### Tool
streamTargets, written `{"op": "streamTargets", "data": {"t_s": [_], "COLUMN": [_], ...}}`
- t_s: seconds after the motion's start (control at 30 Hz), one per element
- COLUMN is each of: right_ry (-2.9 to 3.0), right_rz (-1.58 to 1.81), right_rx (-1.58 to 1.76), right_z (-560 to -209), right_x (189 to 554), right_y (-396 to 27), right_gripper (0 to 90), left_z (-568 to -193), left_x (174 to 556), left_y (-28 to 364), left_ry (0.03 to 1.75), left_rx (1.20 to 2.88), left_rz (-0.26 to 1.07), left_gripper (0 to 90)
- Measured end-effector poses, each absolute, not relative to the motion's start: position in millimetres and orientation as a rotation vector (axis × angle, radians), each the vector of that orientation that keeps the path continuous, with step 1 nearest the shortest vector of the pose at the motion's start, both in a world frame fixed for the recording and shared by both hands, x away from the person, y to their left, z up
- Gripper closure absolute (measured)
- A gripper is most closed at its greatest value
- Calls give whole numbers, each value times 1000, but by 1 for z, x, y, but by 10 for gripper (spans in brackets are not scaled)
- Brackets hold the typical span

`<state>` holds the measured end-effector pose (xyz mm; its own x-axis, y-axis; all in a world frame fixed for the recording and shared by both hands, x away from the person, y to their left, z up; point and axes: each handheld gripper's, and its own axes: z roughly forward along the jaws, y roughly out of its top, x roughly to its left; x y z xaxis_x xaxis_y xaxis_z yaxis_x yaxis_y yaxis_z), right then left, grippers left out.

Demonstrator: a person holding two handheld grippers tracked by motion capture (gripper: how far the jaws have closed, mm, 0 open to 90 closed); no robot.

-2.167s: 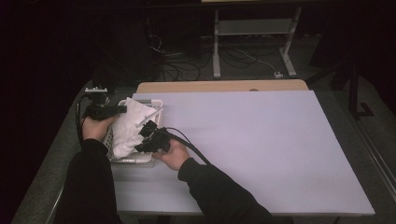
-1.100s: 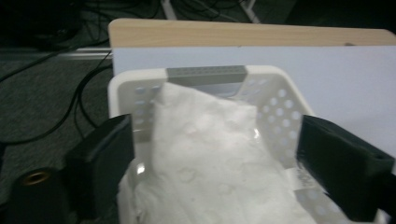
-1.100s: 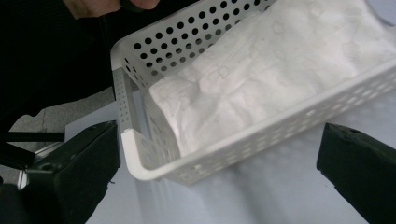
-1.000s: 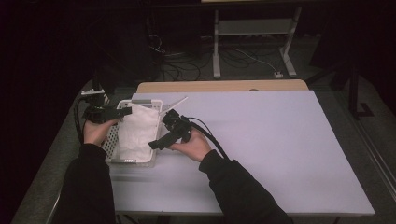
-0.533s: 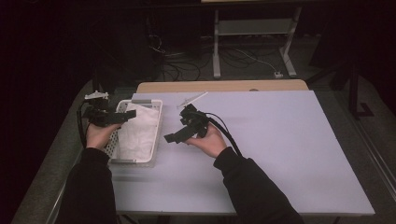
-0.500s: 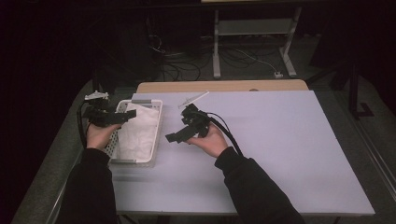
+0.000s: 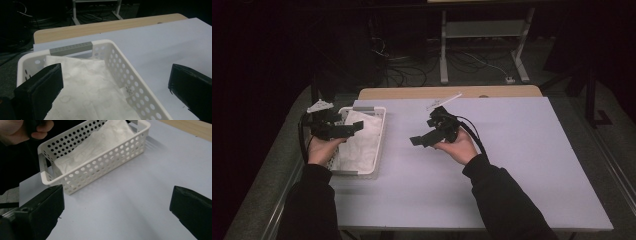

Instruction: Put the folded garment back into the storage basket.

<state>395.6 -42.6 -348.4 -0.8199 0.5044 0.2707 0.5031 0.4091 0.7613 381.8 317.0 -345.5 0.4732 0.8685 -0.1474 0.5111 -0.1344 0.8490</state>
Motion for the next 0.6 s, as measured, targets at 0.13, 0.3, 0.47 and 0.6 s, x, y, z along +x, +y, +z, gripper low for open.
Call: {"op": "streamTargets", "data": {"t_s": [0.13, 0.3, 0.47, 0.6], "right_ry": [2613, 2583, 2571, 2565], "right_rz": [1417, 1401, 1399, 1393], "right_rx": [958, 975, 985, 996], "right_z": [-347, -347, -347, -348], "right_x": [395, 395, 395, 394], "right_y": [-54, -68, -79, -90], "right_gripper": [0, 0, 0, 0], "left_z": [-345, -346, -344, -345], "left_x": [377, 371, 364, 358], "left_y": [313, 306, 303, 300], "left_ry": [1153, 1124, 1105, 1101], "left_rx": [1790, 1798, 1784, 1790], "left_rz": [486, 481, 477, 482], "left_gripper": [0, 0, 0, 0]}}
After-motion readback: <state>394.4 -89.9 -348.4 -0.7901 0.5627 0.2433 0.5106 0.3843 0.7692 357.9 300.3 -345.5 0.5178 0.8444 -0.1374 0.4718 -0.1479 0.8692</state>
